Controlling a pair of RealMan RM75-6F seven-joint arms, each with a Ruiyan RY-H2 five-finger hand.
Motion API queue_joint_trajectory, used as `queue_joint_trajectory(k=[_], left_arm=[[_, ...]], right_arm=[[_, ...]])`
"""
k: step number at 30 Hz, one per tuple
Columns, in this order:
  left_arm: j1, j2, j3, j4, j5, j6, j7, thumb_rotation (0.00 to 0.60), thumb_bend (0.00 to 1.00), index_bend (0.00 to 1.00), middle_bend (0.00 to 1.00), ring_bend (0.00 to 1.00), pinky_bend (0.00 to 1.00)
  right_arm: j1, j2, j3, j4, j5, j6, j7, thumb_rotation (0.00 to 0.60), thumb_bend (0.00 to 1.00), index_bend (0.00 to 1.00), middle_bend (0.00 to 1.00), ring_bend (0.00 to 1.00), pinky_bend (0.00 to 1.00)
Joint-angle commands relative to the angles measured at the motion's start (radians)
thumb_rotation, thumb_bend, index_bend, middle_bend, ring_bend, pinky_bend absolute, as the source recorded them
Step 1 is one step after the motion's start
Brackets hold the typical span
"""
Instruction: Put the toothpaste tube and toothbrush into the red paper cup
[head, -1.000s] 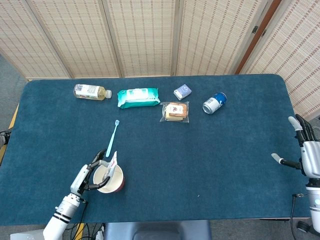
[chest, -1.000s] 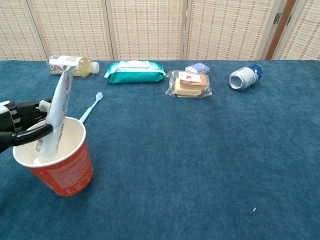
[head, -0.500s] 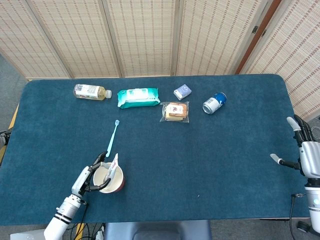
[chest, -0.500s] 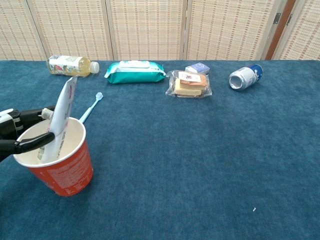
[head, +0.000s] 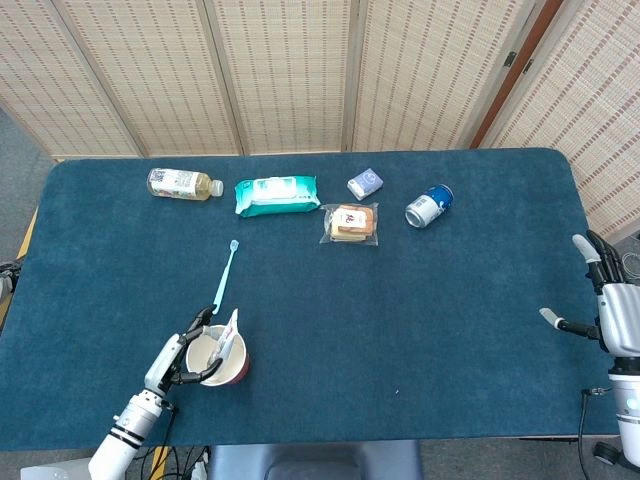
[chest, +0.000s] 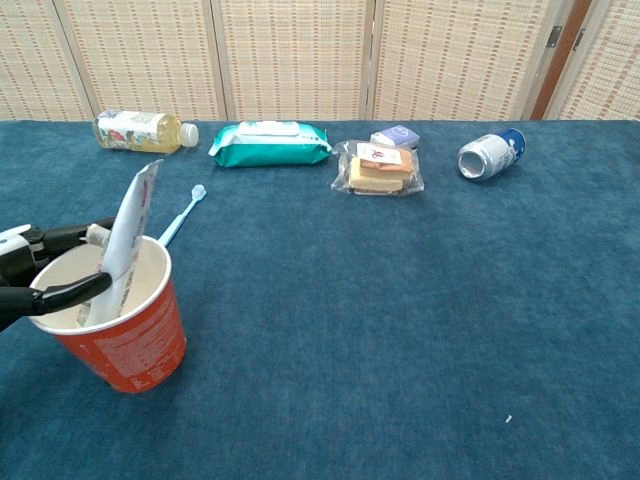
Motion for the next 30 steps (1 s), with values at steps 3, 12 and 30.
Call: queue_joint_trajectory(k=[3, 12, 30], left_arm=[[-0.004, 0.012, 0.006, -0.008, 0.0, -0.013, -0.001, 0.6, 0.37, 0.7, 0.06, 0.0, 0.0], [-0.01, 0.031, 0.015, -0.026, -0.014, -0.044, 0.021, 0.6, 0.37, 0.69, 0.06, 0.0, 0.0], [-0.014, 0.048, 0.013, -0.056, -0.01, -0.046, 0.028, 0.6, 0.37, 0.57, 0.06, 0.0, 0.0]], right_arm=[[0.001, -0.002, 0.0, 0.002, -0.001, -0.001, 0.001, 0.6, 0.0, 0.05, 0.0, 0.03, 0.37], [0.001, -0.004, -0.001, 0.004, -0.002, -0.001, 0.004, 0.6, 0.0, 0.05, 0.0, 0.03, 0.37], [0.003, -0.01, -0.003, 0.012, -0.004, -0.007, 0.012, 0.6, 0.0, 0.05, 0.0, 0.03, 0.37]])
